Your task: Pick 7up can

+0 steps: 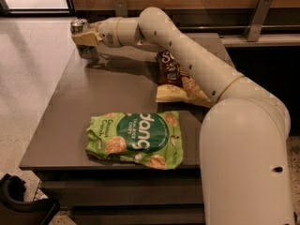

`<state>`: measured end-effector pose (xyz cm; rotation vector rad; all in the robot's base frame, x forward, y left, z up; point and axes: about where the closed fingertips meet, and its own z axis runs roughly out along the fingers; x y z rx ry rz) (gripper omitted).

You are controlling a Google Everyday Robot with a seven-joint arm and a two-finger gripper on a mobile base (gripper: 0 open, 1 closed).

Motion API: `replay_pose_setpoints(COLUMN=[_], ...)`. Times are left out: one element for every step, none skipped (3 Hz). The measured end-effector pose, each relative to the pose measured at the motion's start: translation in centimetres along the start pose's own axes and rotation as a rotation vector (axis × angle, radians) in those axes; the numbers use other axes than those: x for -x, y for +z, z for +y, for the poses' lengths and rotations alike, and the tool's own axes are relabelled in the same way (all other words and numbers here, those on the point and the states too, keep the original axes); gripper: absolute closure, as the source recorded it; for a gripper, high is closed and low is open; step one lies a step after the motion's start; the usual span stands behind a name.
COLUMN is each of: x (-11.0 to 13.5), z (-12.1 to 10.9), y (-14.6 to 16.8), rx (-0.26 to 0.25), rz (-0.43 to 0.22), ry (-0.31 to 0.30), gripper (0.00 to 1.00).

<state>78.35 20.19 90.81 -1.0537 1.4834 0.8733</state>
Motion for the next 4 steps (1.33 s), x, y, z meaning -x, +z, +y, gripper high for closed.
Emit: replay_pose_setpoints(x=[3.7,5.7,6.8,7.3], z=[2.0,2.8,3.0,3.3], y=[-2.3,-3.5,-4.4,-5.0], rx=[-0.022,-0.040,-0.052,-0.056], rz=[0.028,0.036,0.009,-0.022], ry=[-0.052,-0.083,-0.108,-0.128], gripper=[1.00,1.00,1.00,1.00])
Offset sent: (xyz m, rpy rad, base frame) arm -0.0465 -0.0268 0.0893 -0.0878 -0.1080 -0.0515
